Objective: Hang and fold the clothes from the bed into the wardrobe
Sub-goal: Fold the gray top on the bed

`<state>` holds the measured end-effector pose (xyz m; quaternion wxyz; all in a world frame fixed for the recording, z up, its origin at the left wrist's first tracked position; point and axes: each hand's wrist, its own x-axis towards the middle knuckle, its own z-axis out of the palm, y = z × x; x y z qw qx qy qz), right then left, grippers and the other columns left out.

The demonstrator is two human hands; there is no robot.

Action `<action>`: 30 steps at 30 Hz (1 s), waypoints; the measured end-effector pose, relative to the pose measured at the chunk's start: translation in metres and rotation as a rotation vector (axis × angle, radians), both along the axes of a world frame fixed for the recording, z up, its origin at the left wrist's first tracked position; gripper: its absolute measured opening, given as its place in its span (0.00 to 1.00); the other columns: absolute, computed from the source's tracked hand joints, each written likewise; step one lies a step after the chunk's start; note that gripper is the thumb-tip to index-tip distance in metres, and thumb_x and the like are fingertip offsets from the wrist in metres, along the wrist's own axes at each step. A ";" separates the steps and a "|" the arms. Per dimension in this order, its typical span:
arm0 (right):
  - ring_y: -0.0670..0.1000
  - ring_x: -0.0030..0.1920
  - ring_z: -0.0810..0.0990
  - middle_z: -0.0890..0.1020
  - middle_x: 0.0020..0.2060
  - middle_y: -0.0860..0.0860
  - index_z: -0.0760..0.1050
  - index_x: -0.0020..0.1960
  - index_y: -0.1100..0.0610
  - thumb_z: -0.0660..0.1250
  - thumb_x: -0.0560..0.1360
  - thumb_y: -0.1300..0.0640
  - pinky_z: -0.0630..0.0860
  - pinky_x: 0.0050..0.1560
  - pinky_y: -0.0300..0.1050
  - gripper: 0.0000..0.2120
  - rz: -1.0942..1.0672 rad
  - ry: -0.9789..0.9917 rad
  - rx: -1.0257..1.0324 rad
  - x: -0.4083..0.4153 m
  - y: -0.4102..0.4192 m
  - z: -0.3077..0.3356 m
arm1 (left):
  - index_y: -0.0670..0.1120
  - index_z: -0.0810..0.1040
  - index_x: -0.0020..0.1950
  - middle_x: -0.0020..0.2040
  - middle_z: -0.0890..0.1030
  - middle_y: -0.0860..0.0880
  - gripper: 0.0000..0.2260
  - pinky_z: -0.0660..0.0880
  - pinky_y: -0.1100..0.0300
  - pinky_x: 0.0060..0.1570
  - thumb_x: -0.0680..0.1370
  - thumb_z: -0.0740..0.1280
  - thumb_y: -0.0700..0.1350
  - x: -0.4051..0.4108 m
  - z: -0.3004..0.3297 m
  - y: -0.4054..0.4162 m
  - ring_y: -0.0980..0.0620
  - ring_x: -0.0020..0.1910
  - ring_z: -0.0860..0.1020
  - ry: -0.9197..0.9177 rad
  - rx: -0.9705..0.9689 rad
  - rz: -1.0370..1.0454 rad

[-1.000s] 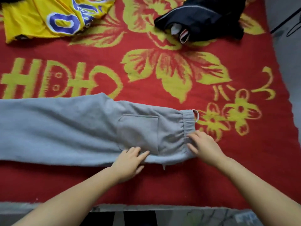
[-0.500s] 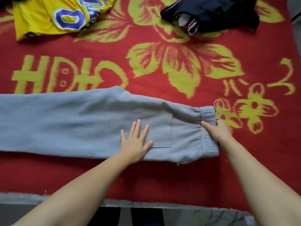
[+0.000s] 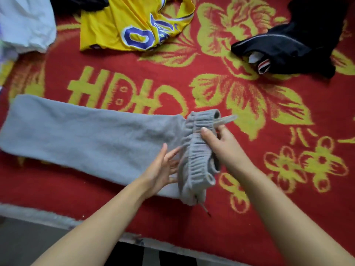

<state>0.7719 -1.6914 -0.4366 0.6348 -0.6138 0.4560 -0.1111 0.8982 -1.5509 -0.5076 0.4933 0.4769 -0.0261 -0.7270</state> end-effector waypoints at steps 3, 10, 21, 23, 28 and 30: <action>0.46 0.39 0.81 0.79 0.43 0.48 0.70 0.51 0.49 0.59 0.81 0.48 0.79 0.44 0.46 0.06 0.132 0.089 0.132 0.085 0.053 -0.024 | 0.47 0.81 0.61 0.58 0.81 0.43 0.29 0.78 0.56 0.50 0.80 0.47 0.63 0.072 0.006 0.027 0.47 0.54 0.80 0.065 -0.012 0.258; 0.56 0.52 0.74 0.77 0.51 0.58 0.74 0.53 0.59 0.63 0.77 0.59 0.68 0.53 0.47 0.06 -0.290 0.519 -0.348 0.053 0.059 -0.102 | 0.39 0.66 0.72 0.67 0.72 0.37 0.22 0.67 0.50 0.65 0.79 0.63 0.43 0.166 -0.031 0.077 0.41 0.66 0.71 -1.236 0.426 0.013; 0.46 0.54 0.80 0.80 0.57 0.54 0.72 0.62 0.58 0.68 0.76 0.62 0.77 0.51 0.40 0.16 -0.181 0.269 -0.069 0.058 0.050 -0.081 | 0.59 0.46 0.78 0.74 0.56 0.43 0.33 0.64 0.45 0.64 0.78 0.61 0.54 0.113 -0.064 0.048 0.41 0.69 0.60 -1.426 0.282 -0.668; 0.37 0.50 0.79 0.80 0.54 0.47 0.72 0.59 0.52 0.68 0.76 0.59 0.75 0.44 0.30 0.14 -0.117 0.157 -0.117 0.091 0.054 -0.045 | 0.56 0.48 0.78 0.74 0.58 0.43 0.30 0.61 0.50 0.69 0.80 0.60 0.52 0.124 -0.058 0.056 0.41 0.71 0.60 -1.226 0.207 -0.577; 0.35 0.43 0.79 0.79 0.43 0.43 0.68 0.53 0.48 0.68 0.73 0.50 0.75 0.40 0.31 0.12 0.091 0.003 -0.201 0.215 0.108 0.013 | 0.38 0.67 0.71 0.70 0.71 0.41 0.19 0.76 0.58 0.54 0.83 0.56 0.47 0.174 -0.021 0.086 0.43 0.68 0.71 -0.375 0.304 0.108; 0.40 0.36 0.81 0.80 0.40 0.47 0.65 0.59 0.47 0.67 0.75 0.48 0.78 0.33 0.38 0.16 0.160 0.007 -0.120 0.263 0.135 0.014 | 0.37 0.68 0.70 0.65 0.74 0.43 0.21 0.77 0.59 0.34 0.83 0.54 0.49 0.205 -0.006 0.110 0.39 0.66 0.72 -0.146 0.463 0.341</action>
